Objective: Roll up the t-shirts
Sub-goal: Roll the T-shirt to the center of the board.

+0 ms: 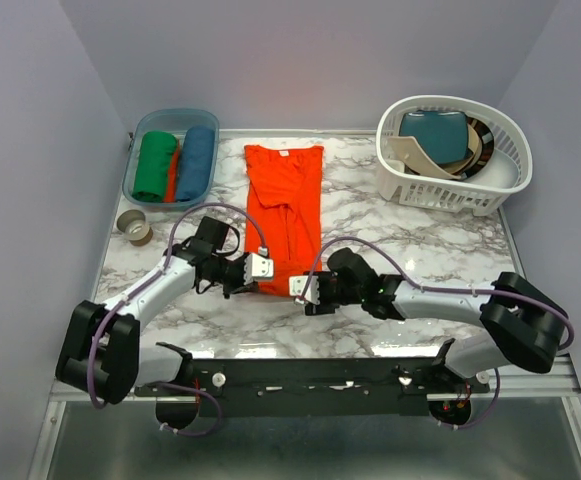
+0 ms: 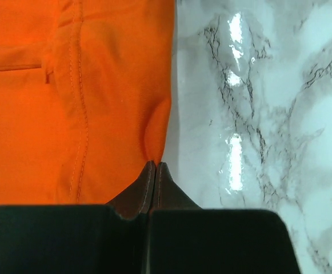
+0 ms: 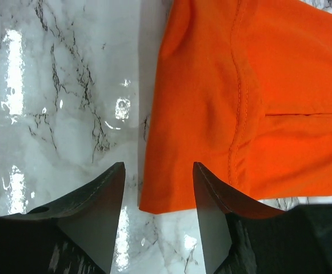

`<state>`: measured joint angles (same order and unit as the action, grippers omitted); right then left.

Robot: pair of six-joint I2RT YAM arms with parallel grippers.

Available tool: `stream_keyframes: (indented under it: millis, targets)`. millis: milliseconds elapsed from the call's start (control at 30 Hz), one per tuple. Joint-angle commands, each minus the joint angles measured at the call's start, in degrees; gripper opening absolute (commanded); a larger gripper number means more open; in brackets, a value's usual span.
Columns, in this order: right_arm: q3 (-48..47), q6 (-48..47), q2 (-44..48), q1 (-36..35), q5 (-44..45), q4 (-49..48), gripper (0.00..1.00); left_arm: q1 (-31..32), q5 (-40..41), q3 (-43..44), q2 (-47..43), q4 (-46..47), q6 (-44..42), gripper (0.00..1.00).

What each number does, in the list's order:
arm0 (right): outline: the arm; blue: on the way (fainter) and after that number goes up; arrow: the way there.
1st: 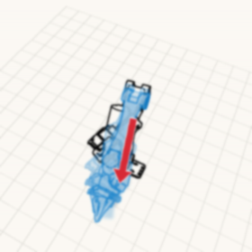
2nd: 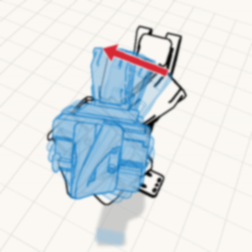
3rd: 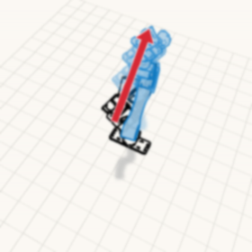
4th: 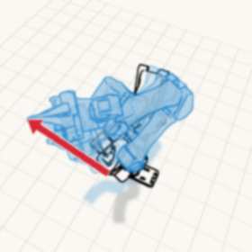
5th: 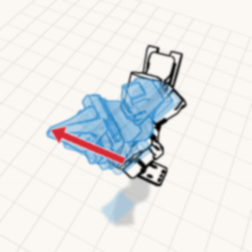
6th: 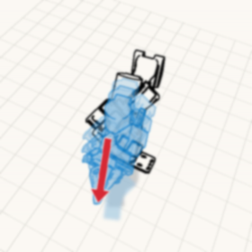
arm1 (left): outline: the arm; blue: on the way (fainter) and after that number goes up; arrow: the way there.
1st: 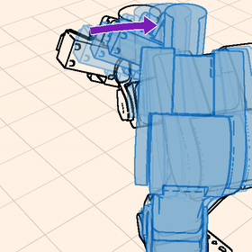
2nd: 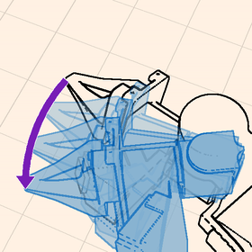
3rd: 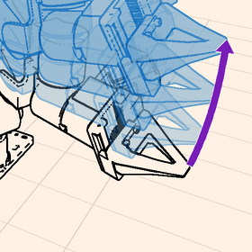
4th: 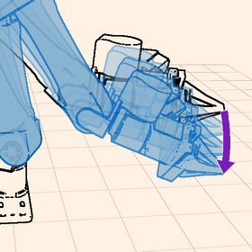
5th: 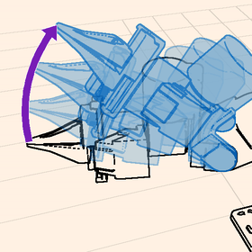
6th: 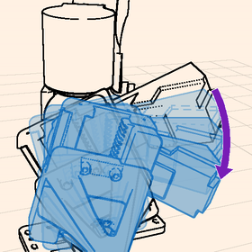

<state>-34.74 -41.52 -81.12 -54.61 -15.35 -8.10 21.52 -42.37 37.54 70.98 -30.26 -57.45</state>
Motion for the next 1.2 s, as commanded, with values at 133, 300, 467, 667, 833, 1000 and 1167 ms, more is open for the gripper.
stream_keyframes:
  millis: [133, 300, 467, 667, 833, 1000, 1167]
  targets:
    - [-2.87, 4.43, -4.57, -3.04, 4.97, -7.72, 0.73, -4.29, -11.33, 7.54, 7.24, -11.74, 3.49, 0.00]
    - [-4.63, 6.62, -7.29, -4.80, 7.44, -9.74, 1.00, -6.05, -15.19, 12.20, 11.72, -18.68, 1.47, 0.00]
    - [-7.35, 7.50, -11.68, -7.00, 13.94, -12.02, 1.00, -8.41, -17.66, 15.45, 14.79, -24.66, -1.96, 0.00]
    - [-7.62, 6.01, -14.24, -7.62, 20.10, -14.14, 0.96, -10.88, -19.42, 18.09, 17.96, -33.02, -8.46, 0.00]
    - [-5.26, 4.43, -15.03, -7.62, 21.68, -15.19, 0.88, -11.41, -19.94, 18.62, 19.10, -33.46, -9.00, 0.00]
    - [-3.58, 2.06, -14.06, -7.71, 21.77, -17.56, 0.76, -11.50, -19.25, 18.71, 19.99, -32.94, -9.00, 0.00]
    - [-3.32, 1.79, -14.15, -7.88, 21.07, -18.27, 0.65, -11.94, -18.54, 18.45, 20.25, -32.14, -8.29, 0.00]
